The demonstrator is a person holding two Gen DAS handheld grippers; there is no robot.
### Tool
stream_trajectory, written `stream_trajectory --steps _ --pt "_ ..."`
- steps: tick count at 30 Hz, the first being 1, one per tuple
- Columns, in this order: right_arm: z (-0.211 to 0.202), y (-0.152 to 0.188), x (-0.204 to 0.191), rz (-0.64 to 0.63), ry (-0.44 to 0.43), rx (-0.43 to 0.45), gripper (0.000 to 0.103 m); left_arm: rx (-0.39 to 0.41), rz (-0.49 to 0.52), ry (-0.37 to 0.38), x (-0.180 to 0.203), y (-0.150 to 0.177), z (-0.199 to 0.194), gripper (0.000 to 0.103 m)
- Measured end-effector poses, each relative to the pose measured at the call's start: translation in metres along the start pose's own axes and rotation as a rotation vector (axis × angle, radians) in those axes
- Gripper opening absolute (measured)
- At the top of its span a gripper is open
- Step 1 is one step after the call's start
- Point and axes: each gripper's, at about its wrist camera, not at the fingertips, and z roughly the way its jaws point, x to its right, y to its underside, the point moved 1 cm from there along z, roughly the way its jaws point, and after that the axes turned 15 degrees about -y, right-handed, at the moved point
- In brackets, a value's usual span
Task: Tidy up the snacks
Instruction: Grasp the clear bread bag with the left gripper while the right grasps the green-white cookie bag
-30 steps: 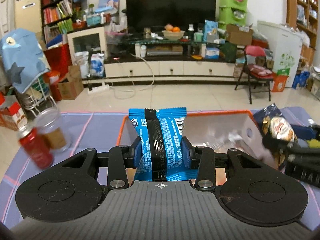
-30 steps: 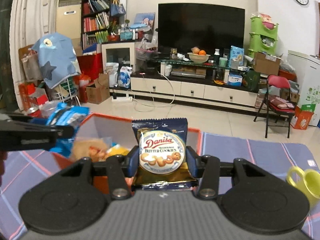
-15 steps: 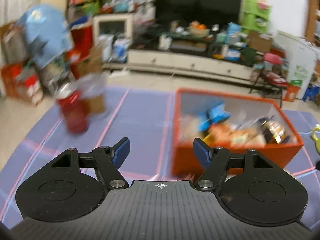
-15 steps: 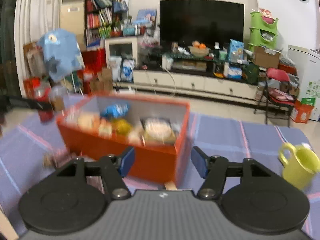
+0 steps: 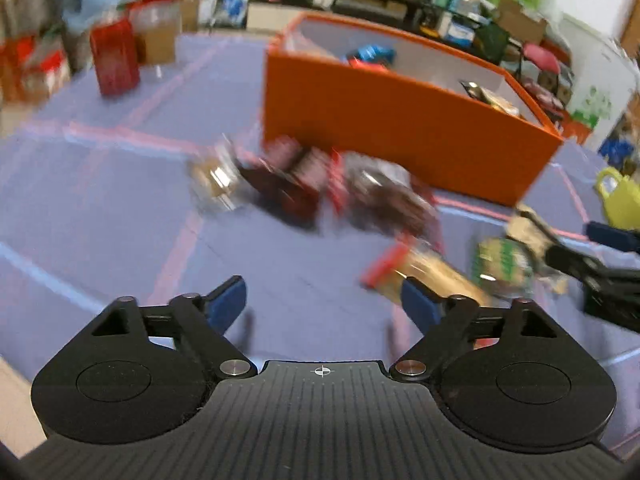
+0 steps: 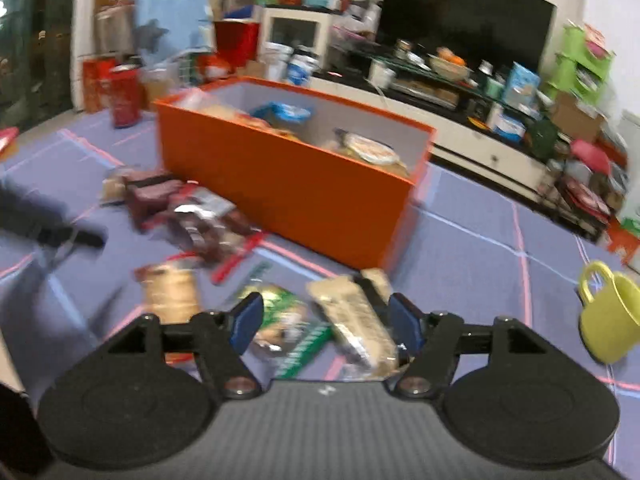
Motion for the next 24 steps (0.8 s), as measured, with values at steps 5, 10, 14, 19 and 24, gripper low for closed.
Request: stream_trajectory --steps 5,10,14,19,24 --pt "0.011 0.0 0.044 0.109 -0.015 0.025 0.071 -0.029 -0.14 -0.016 0.022 0.013 -0.005 0.095" --pt "0.03 0.007 0.053 0.105 -0.131 -0.021 0.071 -0.136 -0.305 -0.06 0.022 0.009 0.009 0.096" --pt "0.036 0.008 0.05 0.034 -0.097 -0.054 0.071 -0.133 -0.343 -0.092 0.032 0.008 0.012 0.097" --pt "0.023 0.007 0.048 0.043 -0.108 -0.005 0.073 -0.121 -0.374 -0.145 0.039 0.01 0.01 0.099" --pt "0.029 0.004 0.019 -0.022 -0.151 -0.034 0.072 -0.086 -0.336 -0.204 0.057 0.013 0.014 0.103"
